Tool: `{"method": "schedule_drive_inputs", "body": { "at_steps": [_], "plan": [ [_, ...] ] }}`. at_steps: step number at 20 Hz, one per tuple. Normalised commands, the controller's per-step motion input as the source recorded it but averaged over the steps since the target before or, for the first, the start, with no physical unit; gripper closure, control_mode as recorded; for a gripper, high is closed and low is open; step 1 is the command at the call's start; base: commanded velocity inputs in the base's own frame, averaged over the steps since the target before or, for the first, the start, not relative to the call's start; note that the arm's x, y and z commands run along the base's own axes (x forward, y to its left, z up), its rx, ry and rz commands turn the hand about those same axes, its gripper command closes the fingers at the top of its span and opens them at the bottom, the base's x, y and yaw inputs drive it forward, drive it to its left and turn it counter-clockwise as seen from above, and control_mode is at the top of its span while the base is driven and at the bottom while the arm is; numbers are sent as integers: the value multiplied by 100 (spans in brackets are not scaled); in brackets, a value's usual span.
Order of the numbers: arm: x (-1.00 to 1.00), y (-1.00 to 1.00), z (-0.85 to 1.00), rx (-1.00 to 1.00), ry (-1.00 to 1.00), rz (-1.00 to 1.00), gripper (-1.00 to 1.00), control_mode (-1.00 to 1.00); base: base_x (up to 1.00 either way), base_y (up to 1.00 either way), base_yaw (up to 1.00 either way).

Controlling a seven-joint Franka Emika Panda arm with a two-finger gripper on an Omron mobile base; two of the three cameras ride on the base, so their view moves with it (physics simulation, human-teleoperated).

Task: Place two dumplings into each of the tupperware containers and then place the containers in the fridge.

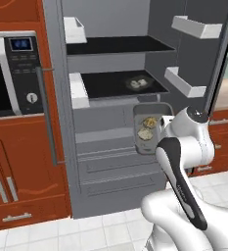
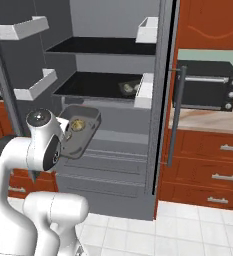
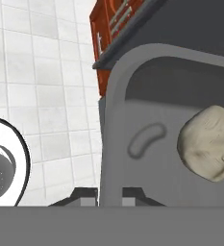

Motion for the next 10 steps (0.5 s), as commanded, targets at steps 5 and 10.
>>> {"method": "schedule_drive_inputs", "body": {
  "at_steps": [5,10],
  "plan": [
    [0,0,0,0,0,0,100,100,67,27,-4],
    [0,0,0,0,0,0,100,100,67,45,-2]
  ]
}}
